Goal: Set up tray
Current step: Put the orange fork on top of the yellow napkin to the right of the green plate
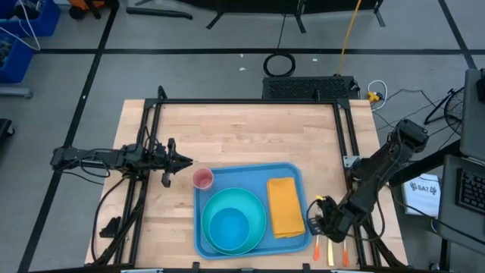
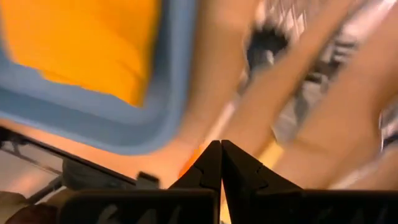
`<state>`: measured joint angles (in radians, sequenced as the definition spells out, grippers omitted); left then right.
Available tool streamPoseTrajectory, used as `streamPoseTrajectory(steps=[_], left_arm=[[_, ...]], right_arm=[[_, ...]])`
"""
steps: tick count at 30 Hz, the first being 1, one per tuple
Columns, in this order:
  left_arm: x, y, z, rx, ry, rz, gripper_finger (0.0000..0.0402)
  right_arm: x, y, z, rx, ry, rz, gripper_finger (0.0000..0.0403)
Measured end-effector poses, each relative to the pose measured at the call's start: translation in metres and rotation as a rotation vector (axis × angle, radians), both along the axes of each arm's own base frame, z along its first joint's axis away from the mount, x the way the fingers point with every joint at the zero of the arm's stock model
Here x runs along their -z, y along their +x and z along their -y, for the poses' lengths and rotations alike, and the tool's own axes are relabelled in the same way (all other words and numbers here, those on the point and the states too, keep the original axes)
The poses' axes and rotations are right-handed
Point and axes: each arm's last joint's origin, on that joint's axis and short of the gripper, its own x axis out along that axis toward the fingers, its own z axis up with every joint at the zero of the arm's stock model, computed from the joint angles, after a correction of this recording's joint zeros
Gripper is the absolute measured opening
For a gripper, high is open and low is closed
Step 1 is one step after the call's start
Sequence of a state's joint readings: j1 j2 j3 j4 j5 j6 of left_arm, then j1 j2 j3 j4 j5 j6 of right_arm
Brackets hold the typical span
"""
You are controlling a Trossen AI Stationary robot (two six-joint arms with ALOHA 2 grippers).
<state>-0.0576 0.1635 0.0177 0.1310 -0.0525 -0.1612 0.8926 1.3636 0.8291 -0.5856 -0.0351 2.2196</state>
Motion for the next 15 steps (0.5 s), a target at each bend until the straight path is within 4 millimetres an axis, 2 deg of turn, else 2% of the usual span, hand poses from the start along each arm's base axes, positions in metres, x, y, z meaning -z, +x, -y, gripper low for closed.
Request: streamPoseTrajectory(steps=[5,9,15], left_arm=[[0.0,0.0,0.0,0.0,0.0,0.0,0.0058],[0.0,0.0,0.0,0.0,0.0,0.0,0.0058],[0.0,0.0,0.0,0.0,0.0,0.0,0.0058]], right_arm=[[0.009,0.007,-0.012,0.036,0.059,-0.006,0.0],[0.016,0.015,-0.008,0.062,0.031,-0.024,0.0],[0.013,0.016,-0.002,0.028,0.029,-0.032,0.0011]])
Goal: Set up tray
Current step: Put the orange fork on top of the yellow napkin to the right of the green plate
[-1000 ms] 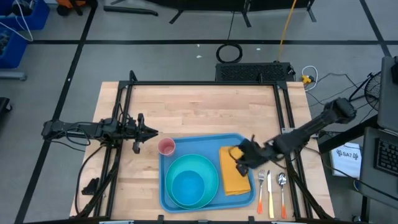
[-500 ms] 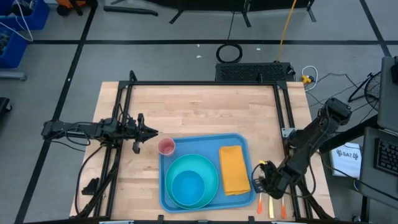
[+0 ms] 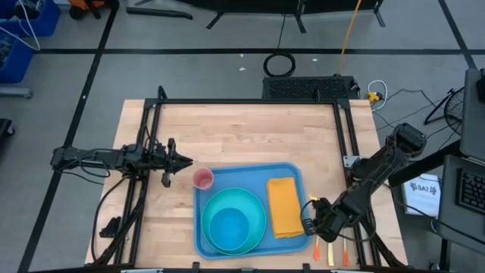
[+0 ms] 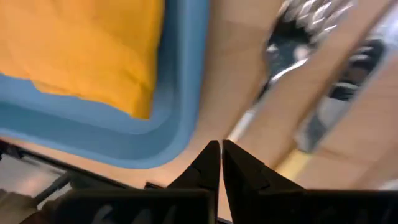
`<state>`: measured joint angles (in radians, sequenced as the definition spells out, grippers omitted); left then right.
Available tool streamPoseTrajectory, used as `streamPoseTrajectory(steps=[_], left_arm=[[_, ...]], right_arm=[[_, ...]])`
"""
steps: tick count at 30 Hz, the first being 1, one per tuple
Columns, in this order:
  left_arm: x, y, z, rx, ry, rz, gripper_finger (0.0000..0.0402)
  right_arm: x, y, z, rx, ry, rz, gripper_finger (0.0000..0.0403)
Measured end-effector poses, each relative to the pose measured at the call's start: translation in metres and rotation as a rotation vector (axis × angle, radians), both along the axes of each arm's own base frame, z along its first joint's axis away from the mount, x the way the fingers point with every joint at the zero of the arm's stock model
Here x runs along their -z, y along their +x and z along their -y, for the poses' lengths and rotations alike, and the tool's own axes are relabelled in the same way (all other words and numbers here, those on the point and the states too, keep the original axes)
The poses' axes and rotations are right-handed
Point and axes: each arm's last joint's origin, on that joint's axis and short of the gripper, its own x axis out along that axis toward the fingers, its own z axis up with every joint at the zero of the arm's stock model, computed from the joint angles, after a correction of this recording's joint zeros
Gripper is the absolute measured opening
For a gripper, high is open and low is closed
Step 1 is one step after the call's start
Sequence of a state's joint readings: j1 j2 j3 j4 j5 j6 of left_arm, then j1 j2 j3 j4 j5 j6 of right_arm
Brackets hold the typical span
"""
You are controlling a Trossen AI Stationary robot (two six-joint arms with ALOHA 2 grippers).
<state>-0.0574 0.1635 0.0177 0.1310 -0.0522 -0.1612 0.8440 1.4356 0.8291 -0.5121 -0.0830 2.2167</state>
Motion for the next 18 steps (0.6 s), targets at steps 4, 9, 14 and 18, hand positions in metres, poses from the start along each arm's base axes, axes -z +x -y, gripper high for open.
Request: streamPoseTrajectory(steps=[4,9,14,18], left_arm=[[0.0,0.0,0.0,0.0,0.0,0.0,0.0058],[0.0,0.0,0.0,0.0,0.0,0.0,0.0058],[0.0,0.0,0.0,0.0,0.0,0.0,0.0058],[0.0,0.0,0.0,0.0,0.0,0.0,0.0058]], right_arm=[[-0.003,-0.005,0.005,0.0,-0.029,-0.027,0.0035],[0.003,-0.007,0.008,-0.004,-0.039,-0.033,0.0073],[0.013,-0.01,0.012,-0.004,-0.026,-0.054,0.0103],[0.02,-0.012,0.015,0.004,-0.027,-0.054,0.0112]])
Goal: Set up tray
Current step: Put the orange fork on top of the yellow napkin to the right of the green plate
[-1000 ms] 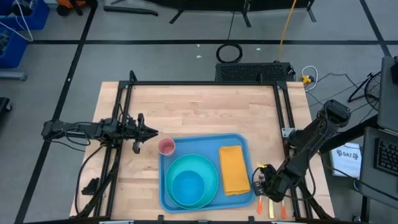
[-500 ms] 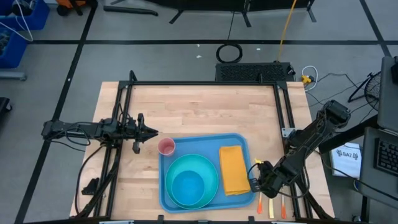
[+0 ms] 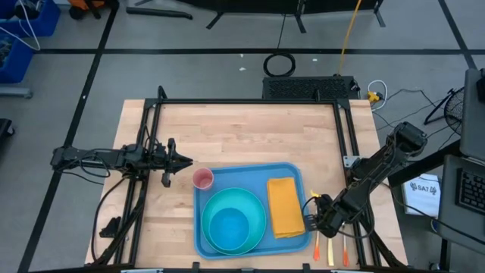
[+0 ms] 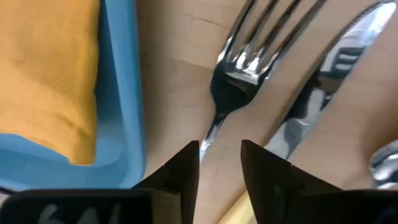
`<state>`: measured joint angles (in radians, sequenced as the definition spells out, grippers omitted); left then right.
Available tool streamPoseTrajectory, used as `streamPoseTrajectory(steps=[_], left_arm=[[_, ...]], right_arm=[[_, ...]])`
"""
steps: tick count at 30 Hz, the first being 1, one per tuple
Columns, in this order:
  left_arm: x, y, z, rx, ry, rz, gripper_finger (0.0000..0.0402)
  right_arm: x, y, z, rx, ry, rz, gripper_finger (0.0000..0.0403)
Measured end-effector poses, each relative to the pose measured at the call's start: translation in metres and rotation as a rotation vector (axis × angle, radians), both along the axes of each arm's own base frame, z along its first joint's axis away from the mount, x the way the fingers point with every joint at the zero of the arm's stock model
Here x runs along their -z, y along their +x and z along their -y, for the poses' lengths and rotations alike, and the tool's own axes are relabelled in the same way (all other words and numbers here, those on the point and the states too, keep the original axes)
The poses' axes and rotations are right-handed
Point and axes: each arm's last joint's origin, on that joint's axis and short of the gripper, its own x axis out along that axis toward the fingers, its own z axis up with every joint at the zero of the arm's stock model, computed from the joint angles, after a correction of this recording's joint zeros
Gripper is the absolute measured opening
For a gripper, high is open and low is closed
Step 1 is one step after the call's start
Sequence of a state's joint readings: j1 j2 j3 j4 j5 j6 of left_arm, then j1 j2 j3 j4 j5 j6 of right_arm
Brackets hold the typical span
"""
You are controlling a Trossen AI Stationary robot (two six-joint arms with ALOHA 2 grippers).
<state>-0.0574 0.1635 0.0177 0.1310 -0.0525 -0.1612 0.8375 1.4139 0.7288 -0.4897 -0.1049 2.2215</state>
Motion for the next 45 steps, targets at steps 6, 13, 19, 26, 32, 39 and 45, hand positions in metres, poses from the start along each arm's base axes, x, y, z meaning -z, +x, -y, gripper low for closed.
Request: streamPoseTrajectory(steps=[6,13,19,26,32,39,45], left_arm=[[0.0,0.0,0.0,0.0,0.0,0.0,0.0058],[0.0,0.0,0.0,0.0,0.0,0.0,0.0058],[0.0,0.0,0.0,0.0,0.0,0.0,0.0058],[0.0,0.0,0.0,0.0,0.0,0.0,0.0058],[0.0,0.0,0.0,0.0,0.0,0.0,0.0058],[0.0,0.0,0.0,0.001,0.0,0.0,0.0058],[0.0,0.0,0.0,0.0,0.0,0.0,0.0058]], right_arm=[[0.003,0.004,0.002,0.025,0.021,0.027,0.011],[0.004,0.006,0.003,0.03,0.007,0.038,0.0109],[0.012,0.009,0.0,0.023,0.003,0.023,0.0109],[0.019,0.01,-0.002,0.011,-0.01,-0.008,0.0093],[0.02,0.007,0.001,-0.047,-0.047,-0.023,0.0012],[0.022,0.005,0.005,-0.051,-0.119,-0.023,0.0006],[0.018,0.004,0.006,-0.049,-0.145,0.028,0.0003]])
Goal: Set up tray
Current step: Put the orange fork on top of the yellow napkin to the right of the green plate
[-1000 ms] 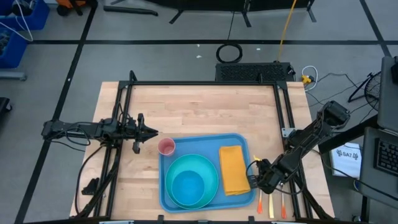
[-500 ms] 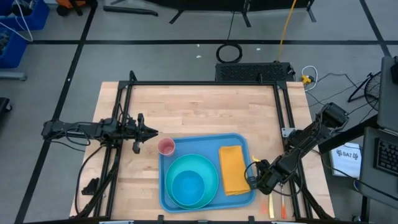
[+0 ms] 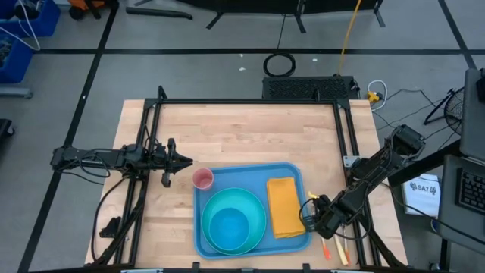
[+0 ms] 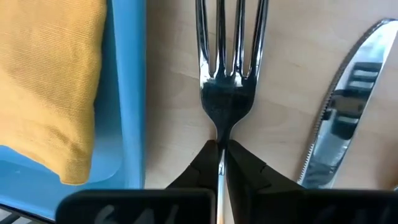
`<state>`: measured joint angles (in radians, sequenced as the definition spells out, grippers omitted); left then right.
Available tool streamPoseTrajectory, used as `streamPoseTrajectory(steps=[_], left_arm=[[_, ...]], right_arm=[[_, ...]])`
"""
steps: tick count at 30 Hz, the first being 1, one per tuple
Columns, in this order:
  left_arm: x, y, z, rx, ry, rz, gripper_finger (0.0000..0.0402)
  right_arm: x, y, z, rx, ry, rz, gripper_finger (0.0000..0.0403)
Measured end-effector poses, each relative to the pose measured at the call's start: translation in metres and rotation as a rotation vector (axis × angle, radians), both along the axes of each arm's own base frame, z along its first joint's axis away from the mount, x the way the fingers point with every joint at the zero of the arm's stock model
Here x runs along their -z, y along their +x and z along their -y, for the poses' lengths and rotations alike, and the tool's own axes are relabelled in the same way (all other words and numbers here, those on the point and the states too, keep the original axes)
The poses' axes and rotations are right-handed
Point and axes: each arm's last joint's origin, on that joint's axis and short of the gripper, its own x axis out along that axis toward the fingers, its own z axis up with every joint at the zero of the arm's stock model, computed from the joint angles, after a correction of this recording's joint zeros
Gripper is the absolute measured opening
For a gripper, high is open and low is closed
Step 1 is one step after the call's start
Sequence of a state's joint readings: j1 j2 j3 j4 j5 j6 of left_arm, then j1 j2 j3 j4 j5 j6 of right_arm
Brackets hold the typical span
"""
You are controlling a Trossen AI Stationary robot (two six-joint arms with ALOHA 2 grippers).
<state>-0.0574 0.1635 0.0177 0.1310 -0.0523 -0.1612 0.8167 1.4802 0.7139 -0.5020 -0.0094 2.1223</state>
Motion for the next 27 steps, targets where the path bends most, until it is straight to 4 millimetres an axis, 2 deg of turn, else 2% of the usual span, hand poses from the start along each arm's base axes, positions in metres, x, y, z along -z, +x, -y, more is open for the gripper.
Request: streamPoseTrajectory(steps=[7,18,22,27], left_arm=[[0.0,0.0,0.0,0.0,0.0,0.0,0.0058],[0.0,0.0,0.0,0.0,0.0,0.0,0.0058],[0.0,0.0,0.0,0.0,0.0,0.0,0.0058],[0.0,0.0,0.0,0.0,0.0,0.0,0.0058]], right_arm=[[-0.011,-0.003,0.009,0.012,-0.094,0.111,0.0001],[-0.038,-0.008,0.021,0.009,-0.134,0.266,0.0001],[-0.045,0.001,0.023,0.016,-0.134,0.379,0.0],[-0.053,0.021,0.028,-0.013,-0.106,0.509,0.0]])
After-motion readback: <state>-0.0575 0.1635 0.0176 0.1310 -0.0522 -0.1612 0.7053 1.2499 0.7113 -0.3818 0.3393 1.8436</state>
